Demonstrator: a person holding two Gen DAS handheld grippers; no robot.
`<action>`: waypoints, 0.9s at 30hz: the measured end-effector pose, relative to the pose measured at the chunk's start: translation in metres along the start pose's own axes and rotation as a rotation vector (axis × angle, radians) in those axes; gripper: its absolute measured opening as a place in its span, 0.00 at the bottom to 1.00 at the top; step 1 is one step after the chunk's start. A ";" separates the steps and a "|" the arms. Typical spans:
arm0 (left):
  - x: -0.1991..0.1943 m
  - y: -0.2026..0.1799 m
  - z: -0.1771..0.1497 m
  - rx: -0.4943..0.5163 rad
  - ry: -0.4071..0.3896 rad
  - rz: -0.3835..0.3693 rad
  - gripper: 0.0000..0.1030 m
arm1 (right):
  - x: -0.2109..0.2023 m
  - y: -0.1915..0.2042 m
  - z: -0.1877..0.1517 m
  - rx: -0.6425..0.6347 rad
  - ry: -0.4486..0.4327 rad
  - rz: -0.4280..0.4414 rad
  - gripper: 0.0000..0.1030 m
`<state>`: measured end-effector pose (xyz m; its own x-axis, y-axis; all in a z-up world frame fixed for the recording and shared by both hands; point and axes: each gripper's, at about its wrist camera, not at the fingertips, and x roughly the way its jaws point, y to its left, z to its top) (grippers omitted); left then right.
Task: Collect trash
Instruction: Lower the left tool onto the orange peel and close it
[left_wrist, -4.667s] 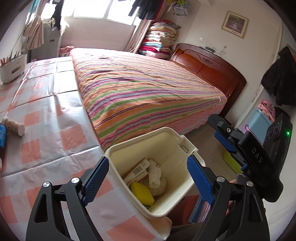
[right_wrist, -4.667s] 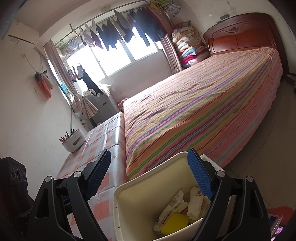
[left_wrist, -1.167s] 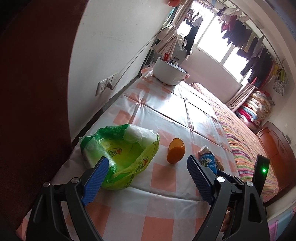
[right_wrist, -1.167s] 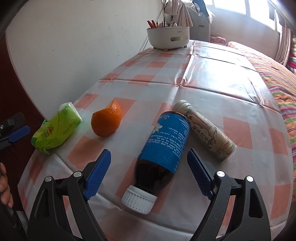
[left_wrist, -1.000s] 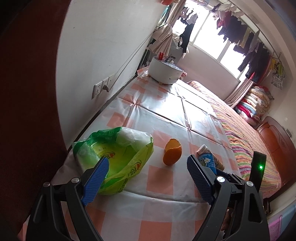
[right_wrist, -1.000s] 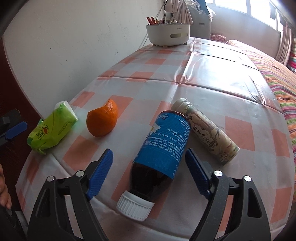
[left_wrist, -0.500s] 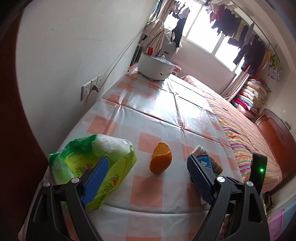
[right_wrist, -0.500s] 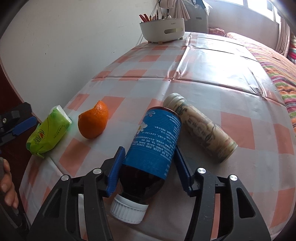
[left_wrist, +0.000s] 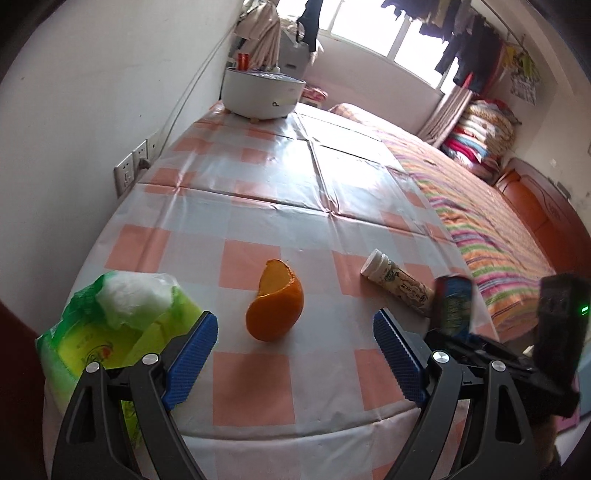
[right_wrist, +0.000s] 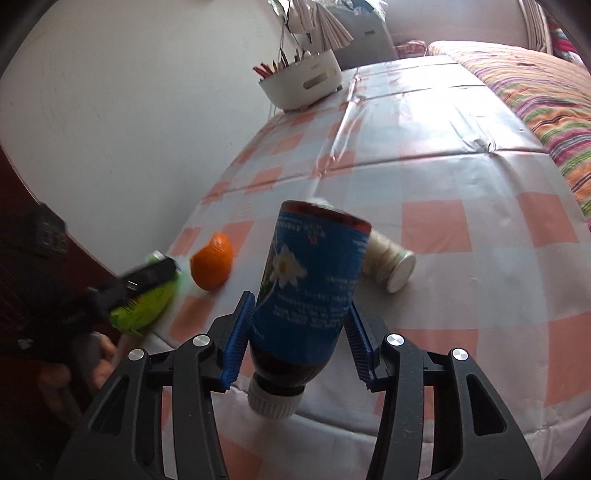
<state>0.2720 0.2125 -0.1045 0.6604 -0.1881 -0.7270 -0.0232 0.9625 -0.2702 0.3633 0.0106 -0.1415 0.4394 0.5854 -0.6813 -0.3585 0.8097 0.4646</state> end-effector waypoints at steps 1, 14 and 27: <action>0.005 -0.002 0.001 0.014 0.016 0.009 0.81 | -0.004 0.000 0.002 0.005 -0.009 0.011 0.45; 0.036 -0.010 0.001 0.041 0.073 0.014 0.81 | -0.026 0.015 0.007 -0.010 -0.074 0.074 0.42; 0.046 -0.008 0.000 -0.009 0.099 -0.015 0.53 | -0.037 0.009 0.006 0.001 -0.107 0.094 0.42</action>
<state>0.3031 0.1958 -0.1356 0.5835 -0.2209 -0.7815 -0.0212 0.9578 -0.2867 0.3486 -0.0038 -0.1093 0.4895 0.6596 -0.5703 -0.4017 0.7511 0.5240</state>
